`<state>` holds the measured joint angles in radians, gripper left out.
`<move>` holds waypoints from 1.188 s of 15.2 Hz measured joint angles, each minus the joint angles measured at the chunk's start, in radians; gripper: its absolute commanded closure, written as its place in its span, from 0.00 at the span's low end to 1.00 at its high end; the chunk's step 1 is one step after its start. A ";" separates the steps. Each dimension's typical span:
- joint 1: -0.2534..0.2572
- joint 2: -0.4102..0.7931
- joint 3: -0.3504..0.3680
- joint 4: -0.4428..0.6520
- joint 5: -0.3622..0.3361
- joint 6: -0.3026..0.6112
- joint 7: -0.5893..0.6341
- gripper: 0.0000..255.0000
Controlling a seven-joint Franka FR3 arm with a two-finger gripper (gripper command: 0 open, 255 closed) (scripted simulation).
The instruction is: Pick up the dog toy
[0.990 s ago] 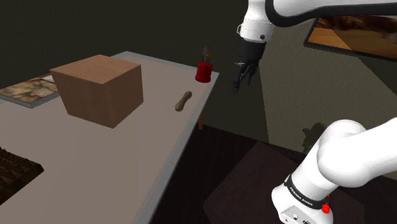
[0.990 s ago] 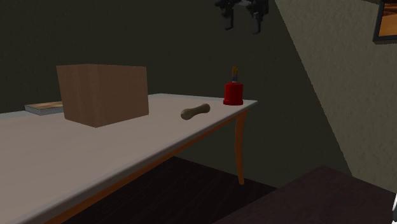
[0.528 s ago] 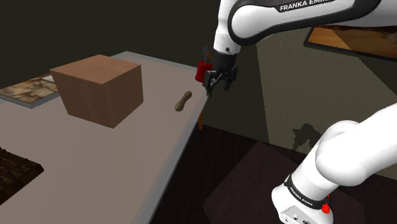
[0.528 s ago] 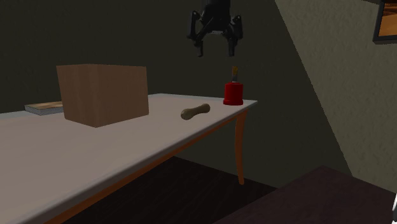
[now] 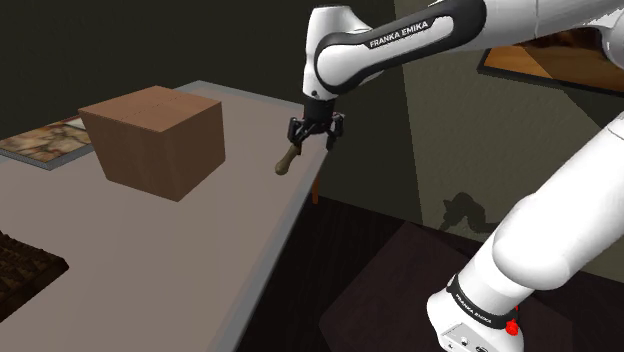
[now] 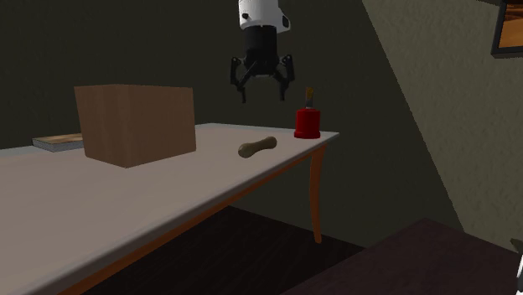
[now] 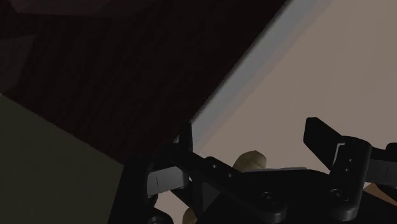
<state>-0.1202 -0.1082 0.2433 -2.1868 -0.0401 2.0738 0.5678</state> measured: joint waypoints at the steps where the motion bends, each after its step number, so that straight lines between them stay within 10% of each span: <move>1: -0.002 0.039 0.005 0.027 -0.014 0.011 0.042 0.00; 18: 0.002 0.648 -0.118 0.578 -0.170 0.068 0.535 0.00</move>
<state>-0.1185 0.5394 0.1249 -1.6090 -0.2097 2.1414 1.1027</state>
